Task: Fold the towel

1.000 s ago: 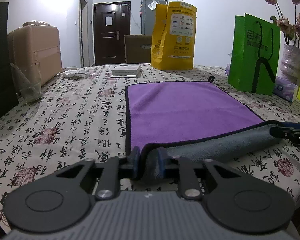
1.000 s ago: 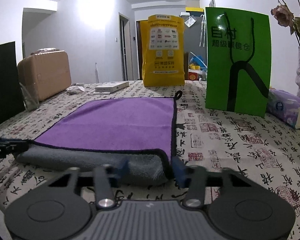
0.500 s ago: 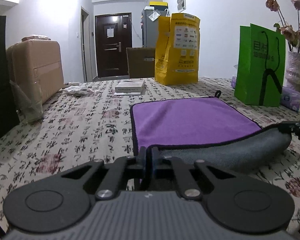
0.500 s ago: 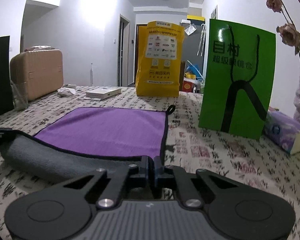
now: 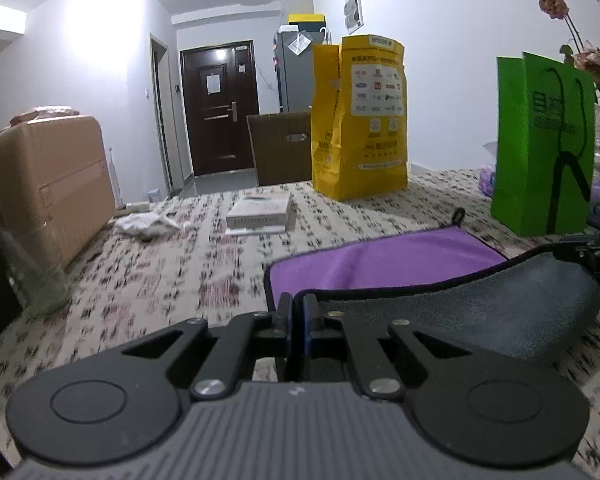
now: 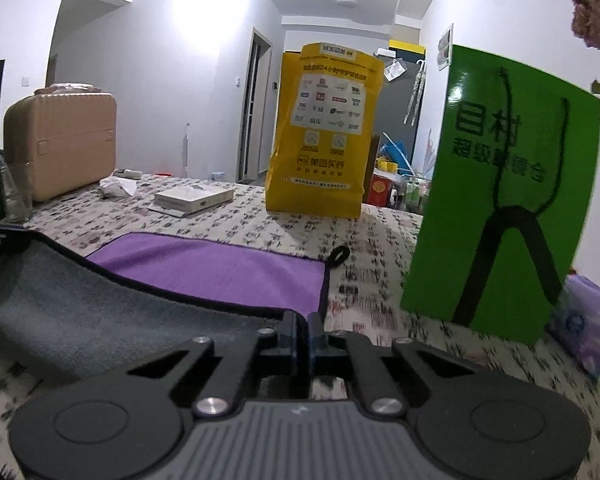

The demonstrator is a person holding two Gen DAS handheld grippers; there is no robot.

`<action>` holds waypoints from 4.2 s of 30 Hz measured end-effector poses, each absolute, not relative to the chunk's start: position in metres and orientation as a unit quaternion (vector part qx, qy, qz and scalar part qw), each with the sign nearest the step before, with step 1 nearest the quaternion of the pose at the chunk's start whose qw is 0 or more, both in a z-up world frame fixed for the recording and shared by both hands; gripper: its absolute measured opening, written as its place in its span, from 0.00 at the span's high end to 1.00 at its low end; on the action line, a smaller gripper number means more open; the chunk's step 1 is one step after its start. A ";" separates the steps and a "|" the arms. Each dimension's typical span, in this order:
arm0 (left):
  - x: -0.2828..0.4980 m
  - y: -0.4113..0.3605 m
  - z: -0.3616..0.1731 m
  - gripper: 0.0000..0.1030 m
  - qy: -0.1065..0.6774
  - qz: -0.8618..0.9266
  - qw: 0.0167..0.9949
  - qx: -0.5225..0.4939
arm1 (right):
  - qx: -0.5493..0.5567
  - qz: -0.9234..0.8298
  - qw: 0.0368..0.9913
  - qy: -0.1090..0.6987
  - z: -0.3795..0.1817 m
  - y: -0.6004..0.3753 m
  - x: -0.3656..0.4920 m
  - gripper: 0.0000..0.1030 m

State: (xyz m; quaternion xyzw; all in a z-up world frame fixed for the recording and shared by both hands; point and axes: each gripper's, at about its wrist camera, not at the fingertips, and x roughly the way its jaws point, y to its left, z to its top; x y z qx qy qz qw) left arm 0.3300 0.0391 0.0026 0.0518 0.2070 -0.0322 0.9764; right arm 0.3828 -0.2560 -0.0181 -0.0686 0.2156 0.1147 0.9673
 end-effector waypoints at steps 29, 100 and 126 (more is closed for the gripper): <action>0.515 0.077 -0.032 0.93 0.291 -0.039 0.956 0.007 | -0.027 0.138 0.944 0.298 -0.047 -0.251 0.572 0.94; 0.244 0.072 0.025 0.00 0.243 -0.027 0.968 -0.049 | 0.048 0.162 0.961 0.221 0.009 -0.257 0.308 0.00; 0.118 0.052 0.031 0.00 0.184 -0.037 0.982 -0.026 | 0.007 0.171 0.970 0.175 0.020 -0.245 0.179 0.00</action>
